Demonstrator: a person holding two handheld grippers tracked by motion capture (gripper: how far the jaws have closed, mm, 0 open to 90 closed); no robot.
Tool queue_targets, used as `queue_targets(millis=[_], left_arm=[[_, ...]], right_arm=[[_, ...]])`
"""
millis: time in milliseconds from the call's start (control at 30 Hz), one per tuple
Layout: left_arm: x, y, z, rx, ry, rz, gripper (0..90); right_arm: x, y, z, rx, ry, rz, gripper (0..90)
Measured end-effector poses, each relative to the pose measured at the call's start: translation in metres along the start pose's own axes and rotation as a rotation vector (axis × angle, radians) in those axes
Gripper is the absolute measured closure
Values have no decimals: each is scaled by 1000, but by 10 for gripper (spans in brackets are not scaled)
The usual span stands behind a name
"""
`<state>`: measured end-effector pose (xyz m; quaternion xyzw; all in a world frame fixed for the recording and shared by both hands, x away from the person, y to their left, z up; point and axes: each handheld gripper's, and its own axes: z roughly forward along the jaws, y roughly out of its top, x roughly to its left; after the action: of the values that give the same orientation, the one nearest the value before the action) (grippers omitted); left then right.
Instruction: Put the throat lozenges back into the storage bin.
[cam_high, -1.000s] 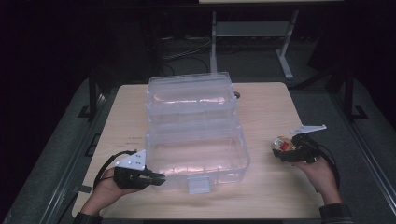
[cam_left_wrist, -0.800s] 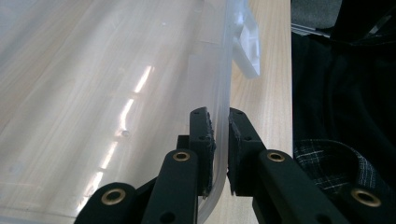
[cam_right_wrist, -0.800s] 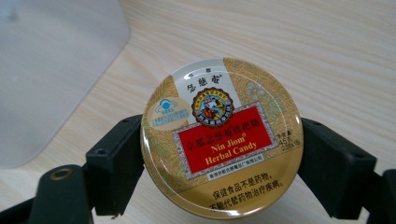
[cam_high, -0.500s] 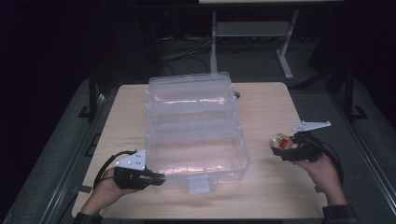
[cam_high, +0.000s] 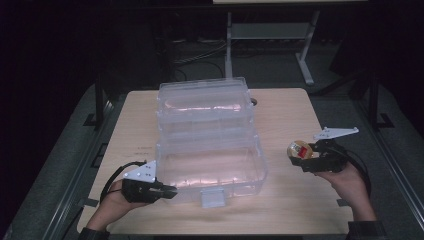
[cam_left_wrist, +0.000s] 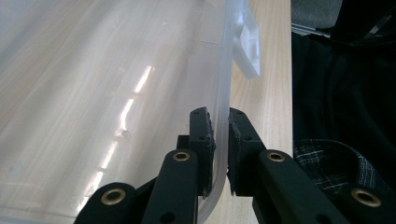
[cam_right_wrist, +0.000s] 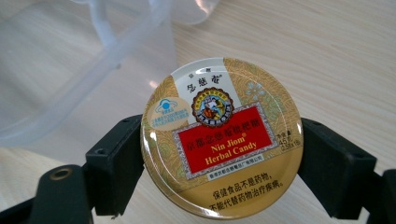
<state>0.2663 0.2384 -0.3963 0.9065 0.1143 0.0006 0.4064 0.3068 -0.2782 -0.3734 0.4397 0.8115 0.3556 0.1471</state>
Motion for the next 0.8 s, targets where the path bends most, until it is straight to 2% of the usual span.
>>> queue_targets(millis=[800], left_arm=[[0,0,0,0,-1,-1,818]], right_arm=[[29,23,-14,-30,91,-91,198]])
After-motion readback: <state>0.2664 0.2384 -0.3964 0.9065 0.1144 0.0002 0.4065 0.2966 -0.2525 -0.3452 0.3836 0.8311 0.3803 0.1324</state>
